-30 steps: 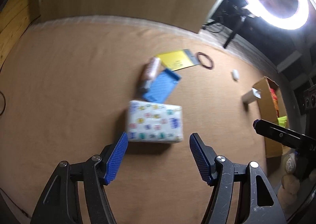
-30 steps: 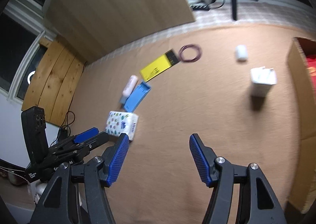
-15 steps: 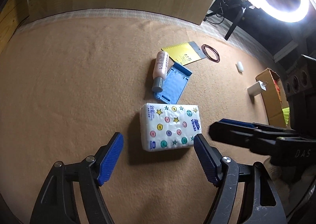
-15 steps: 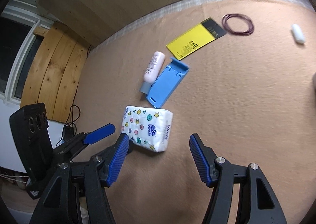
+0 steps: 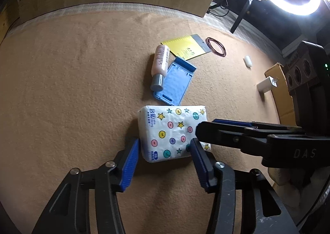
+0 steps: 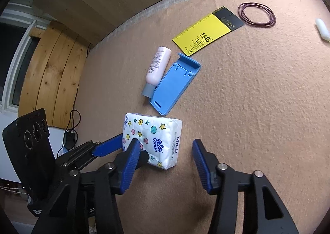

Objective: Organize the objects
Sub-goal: 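Grasp the tissue pack with the right tool while the left tool clamps it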

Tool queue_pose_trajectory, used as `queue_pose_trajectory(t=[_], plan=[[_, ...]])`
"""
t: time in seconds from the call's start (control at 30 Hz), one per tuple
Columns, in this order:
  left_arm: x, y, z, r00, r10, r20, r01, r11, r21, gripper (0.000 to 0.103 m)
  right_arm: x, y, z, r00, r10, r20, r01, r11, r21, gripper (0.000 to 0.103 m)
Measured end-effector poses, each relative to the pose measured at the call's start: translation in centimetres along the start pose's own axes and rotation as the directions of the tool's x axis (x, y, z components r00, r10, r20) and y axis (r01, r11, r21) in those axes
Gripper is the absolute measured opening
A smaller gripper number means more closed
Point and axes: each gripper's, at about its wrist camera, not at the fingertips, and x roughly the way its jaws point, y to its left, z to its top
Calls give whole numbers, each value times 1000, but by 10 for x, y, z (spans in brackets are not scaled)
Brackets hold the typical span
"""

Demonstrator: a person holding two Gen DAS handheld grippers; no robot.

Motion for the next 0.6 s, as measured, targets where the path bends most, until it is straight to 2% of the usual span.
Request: queue_pose_trajectory(t=[0.1, 0.23, 0.47, 0.6], plan=[[-1, -6, -2, 1000, 12, -1, -12, 1000, 24, 50, 0, 5, -1, 1000, 8, -5, -8, 1000, -20, 35], [-2, -21, -5, 999, 47, 12, -48, 996, 71, 50, -2, 15, -5, 999, -45, -1, 45, 996, -75, 35], [2, -11, -9, 1000, 2, 3, -2, 1000, 18, 50, 3, -7, -1, 1000, -19, -23, 18, 999, -38, 35], [2, -17, -13, 1000, 6, 6, -6, 1000, 28, 50, 7, -6, 0, 999, -19, -32, 17, 999, -47, 35]])
